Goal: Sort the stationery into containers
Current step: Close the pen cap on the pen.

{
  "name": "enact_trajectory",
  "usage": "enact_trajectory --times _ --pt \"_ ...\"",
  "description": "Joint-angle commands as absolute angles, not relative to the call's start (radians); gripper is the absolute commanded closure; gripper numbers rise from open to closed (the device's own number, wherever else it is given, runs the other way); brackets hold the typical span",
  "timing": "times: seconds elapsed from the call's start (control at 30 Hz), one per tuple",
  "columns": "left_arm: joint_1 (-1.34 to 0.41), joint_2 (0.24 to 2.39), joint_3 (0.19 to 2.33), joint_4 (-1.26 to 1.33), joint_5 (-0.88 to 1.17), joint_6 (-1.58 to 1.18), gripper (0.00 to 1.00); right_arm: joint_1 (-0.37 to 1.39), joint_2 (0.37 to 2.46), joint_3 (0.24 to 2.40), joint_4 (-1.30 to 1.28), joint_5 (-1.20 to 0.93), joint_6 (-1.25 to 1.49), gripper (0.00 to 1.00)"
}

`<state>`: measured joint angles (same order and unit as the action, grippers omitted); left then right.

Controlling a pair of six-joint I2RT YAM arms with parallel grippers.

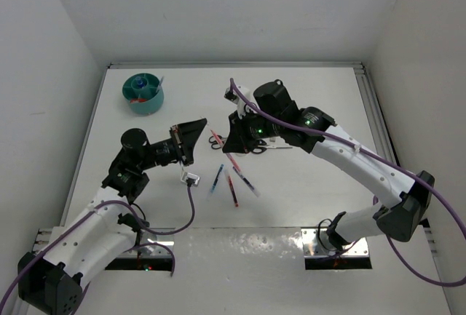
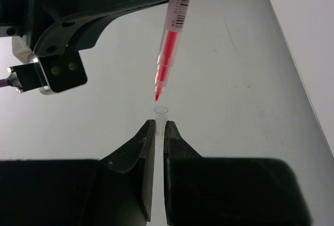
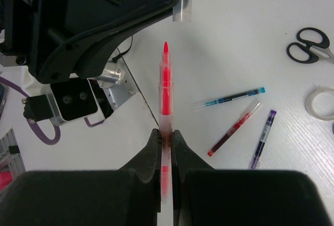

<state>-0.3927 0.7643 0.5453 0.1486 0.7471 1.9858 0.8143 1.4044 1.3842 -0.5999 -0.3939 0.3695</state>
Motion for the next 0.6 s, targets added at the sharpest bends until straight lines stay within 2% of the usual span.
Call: enact_trajectory --times 0.0,0.57 --pt "-0.399 0.764 0.589 0.193 0.773 2.079 1.0 0.821 1.41 1.387 -0.563 -0.399 0.367 1.0" --pt "-0.407 0.738 0.574 0.135 0.799 2.12 1.0 0.821 1.401 1.381 -0.56 -0.393 0.362 1.0"
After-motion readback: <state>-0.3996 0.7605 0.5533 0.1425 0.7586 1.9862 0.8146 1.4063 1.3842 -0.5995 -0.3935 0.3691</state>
